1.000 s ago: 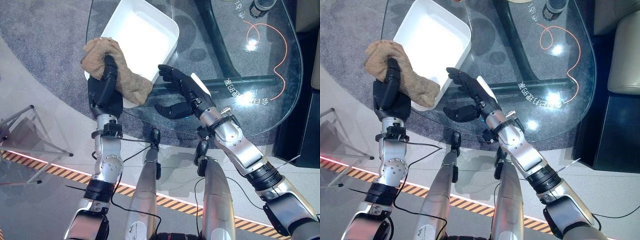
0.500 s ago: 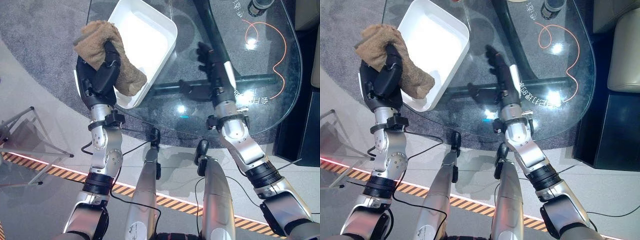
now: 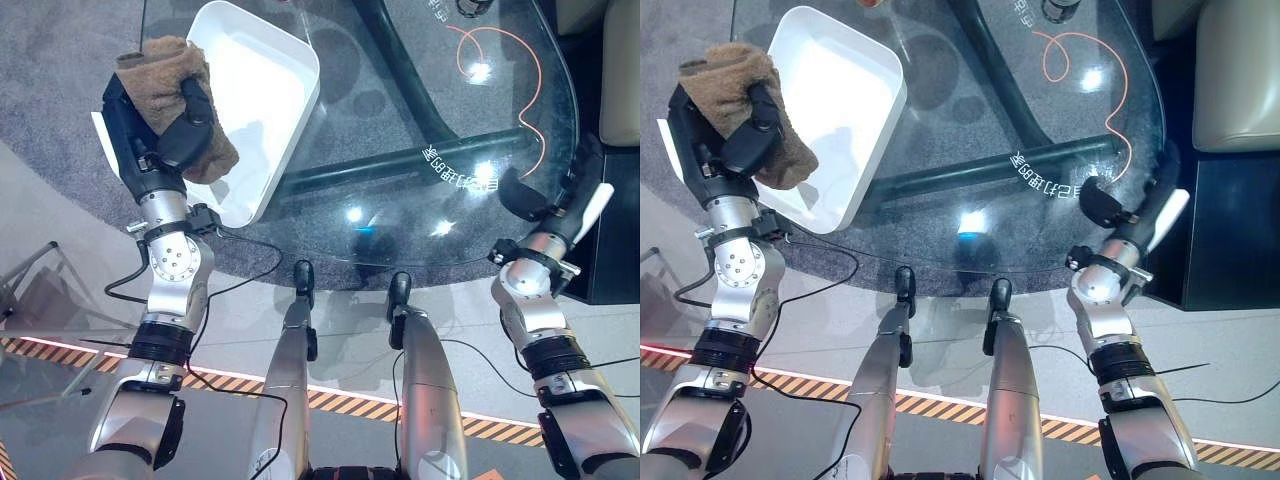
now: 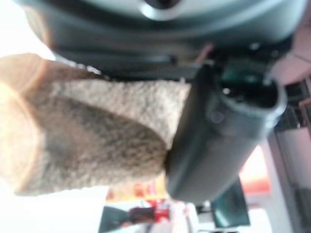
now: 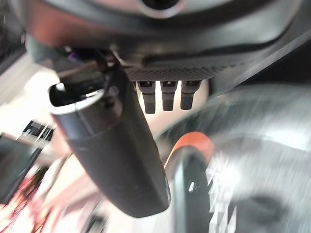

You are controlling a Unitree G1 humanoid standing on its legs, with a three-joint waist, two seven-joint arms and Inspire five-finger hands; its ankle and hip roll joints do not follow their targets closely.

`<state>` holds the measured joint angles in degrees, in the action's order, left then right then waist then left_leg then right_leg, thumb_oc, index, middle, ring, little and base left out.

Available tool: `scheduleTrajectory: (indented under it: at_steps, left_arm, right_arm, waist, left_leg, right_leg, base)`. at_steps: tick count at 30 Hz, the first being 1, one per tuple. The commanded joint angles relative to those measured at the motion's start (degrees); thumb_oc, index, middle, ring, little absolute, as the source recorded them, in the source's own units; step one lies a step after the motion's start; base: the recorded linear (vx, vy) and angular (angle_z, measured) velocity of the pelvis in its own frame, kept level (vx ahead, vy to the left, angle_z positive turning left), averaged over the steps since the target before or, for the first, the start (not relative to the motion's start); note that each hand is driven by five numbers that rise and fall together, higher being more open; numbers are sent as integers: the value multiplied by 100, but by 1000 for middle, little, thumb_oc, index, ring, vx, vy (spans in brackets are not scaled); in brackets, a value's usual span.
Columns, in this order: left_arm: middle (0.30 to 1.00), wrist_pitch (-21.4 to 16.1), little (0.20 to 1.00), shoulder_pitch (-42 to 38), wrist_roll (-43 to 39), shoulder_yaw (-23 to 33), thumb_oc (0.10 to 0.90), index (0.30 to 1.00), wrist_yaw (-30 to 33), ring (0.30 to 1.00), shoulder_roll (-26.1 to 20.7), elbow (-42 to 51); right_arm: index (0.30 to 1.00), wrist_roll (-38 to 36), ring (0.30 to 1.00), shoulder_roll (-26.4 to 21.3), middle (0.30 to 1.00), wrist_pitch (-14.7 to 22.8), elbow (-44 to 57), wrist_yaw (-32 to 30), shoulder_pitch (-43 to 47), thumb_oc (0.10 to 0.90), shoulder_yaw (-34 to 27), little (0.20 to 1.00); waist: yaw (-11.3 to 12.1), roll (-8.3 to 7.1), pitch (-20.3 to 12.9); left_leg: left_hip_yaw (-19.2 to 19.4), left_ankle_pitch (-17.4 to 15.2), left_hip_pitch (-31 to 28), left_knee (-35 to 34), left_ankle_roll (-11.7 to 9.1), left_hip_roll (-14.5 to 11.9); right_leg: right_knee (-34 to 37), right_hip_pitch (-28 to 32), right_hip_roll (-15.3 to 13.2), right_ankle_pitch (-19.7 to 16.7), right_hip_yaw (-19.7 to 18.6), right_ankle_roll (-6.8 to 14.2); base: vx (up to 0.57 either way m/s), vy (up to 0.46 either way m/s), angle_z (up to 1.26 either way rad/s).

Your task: Wipe the table with a cloth and put it in the basket.

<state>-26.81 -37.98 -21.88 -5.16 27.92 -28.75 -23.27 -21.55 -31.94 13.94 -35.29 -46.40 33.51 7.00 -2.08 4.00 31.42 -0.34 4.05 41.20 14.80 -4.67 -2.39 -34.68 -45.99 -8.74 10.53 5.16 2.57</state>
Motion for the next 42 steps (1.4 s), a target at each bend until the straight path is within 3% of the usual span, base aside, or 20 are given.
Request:
scheduleTrajectory:
  at_steps: [1, 7, 14, 17, 18, 22, 26, 42]
  left_arm:
    - [300, -897, 200, -1085, 605, 168, 100, 300, 530, 300, -768, 150]
    - [300, -679, 200, -1647, 752, -265, 100, 300, 852, 300, -1133, -715]
    - [300, -40, 200, -2249, 619, -860, 100, 300, 826, 300, -1418, -1520]
    - [300, 77, 200, -2310, 488, -951, 100, 300, 701, 300, -1457, -1667]
    - [300, 214, 200, -2425, 562, -1127, 100, 300, 683, 300, -1471, -1914]
    - [300, 641, 200, -2664, 345, -1406, 100, 300, 477, 300, -1484, -2367]
    - [300, 973, 200, -2764, 290, -1519, 100, 300, 293, 300, -1486, -2689]
    - [300, 1616, 200, -2946, 284, -1750, 100, 300, -619, 300, -1323, -3704]
  right_arm:
    - [900, -383, 900, -441, 900, 584, -259, -320, 319, 800, -147, 900]
    - [900, -894, 900, -578, 900, 728, -1910, 22, 416, 800, -204, 900]
    - [900, -1118, 900, -642, 900, 472, -3327, 813, 453, 800, -182, 900]
    - [900, -1034, 900, -632, 900, 345, -3441, 898, 451, 800, -172, 900]
    - [900, -870, 900, -599, 900, 80, -3580, 1026, 445, 800, -66, 900]
    - [900, -765, 900, -503, 900, -402, -3869, 1625, 406, 800, 133, 900]
    - [900, -687, 900, -415, 900, -669, -3975, 1930, 329, 800, 293, 900]
    - [900, -460, 900, -180, 900, -844, -4065, 2268, 321, 800, 503, 900]
  waist:
    - [6, -176, -163]
    - [-30, -156, -163]
    - [-60, -154, -163]
    - [-65, -159, -163]
    - [-92, -170, -163]
    - [-144, -180, -163]
    - [-192, -210, -163]
    - [-334, -247, -163]
  left_leg:
    - [278, -676, -154, 617, 202, 295]
    - [292, -675, -100, 650, 217, 251]
    - [320, -688, -61, 710, 249, 204]
    - [326, -687, -50, 720, 254, 197]
    - [329, -675, -38, 727, 259, 185]
    - [362, -642, -56, 703, 256, 162]
    - [383, -618, -72, 683, 253, 148]
    - [451, -560, -71, 633, 237, 117]
  right_leg:
    - [765, 329, 456, -567, 71, 119]
    - [773, 291, 499, -568, 32, 107]
    - [785, 275, 516, -589, 16, 110]
    - [786, 265, 518, -597, 18, 113]
    - [802, 262, 520, -615, 11, 117]
    - [824, 264, 535, -641, -13, 105]
    - [855, 272, 556, -663, -38, 99]
    - [916, 221, 578, -735, -104, 98]
  base:
    - [-23, 18, -9]
    - [-10, 9, -9]
    - [0, 0, 0]
    - [0, 0, 0]
    - [0, 0, 0]
    - [0, 0, 0]
    - [0, 0, 0]
    - [-1, 1, 0]
